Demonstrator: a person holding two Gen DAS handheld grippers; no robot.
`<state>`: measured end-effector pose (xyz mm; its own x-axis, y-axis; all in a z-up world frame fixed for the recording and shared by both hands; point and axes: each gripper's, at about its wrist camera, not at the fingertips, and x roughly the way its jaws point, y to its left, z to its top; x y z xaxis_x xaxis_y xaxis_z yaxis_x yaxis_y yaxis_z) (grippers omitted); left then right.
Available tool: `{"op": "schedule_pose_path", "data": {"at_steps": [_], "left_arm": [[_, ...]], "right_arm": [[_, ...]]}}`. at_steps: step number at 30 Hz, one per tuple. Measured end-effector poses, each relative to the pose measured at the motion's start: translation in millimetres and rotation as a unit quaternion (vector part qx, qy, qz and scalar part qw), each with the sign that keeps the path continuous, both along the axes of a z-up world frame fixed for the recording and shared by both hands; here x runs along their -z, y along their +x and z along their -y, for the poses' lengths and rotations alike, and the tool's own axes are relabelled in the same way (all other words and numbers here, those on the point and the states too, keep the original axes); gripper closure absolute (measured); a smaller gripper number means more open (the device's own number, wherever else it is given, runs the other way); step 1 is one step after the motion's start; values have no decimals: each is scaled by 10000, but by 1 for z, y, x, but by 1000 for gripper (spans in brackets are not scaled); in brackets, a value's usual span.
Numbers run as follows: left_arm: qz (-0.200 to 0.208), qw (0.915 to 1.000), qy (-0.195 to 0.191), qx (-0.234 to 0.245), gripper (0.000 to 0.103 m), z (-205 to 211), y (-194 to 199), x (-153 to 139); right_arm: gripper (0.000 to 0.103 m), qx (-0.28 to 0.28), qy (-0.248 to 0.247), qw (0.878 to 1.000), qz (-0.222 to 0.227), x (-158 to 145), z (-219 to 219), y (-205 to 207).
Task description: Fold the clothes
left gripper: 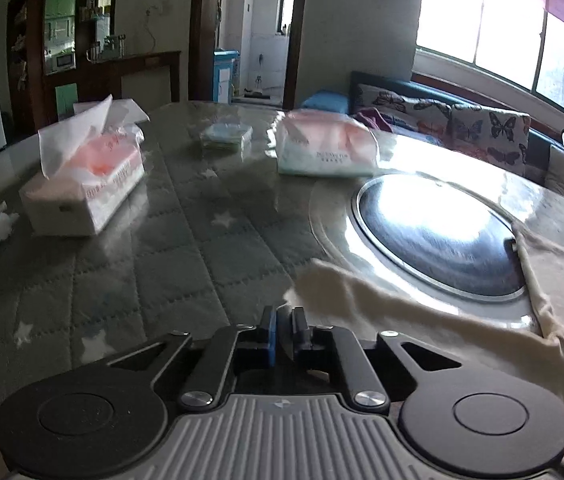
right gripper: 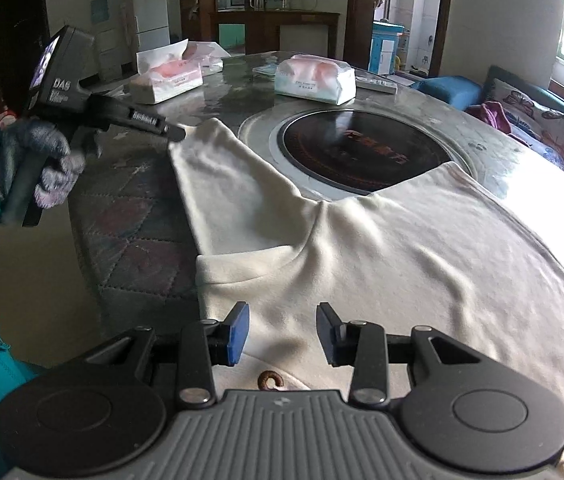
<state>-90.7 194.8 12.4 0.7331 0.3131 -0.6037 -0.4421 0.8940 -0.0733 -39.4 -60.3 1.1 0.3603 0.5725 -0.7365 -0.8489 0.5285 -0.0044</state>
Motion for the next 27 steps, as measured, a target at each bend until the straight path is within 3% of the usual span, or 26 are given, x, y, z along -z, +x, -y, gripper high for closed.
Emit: {"op": "schedule_pose_path", "data": {"at_steps": [9, 13, 18, 23, 27], "left_arm": [[405, 9974, 559, 225, 97, 0, 19, -27], [209, 9971, 667, 299, 97, 0, 28, -13], [53, 9983, 538, 215, 97, -8, 33, 1], [42, 9975, 672, 218, 97, -8, 41, -2], [-228, 9975, 658, 138, 96, -12, 47, 9]], "right_arm": [[66, -122, -75, 9999, -9, 8, -5, -6], [66, -200, -13, 9998, 22, 4, -9, -5], [67, -315, 136, 9994, 24, -3, -17, -2], [66, -717, 45, 9974, -77, 8, -32, -10], [67, -937, 75, 9956, -46, 8, -35, -20]]}}
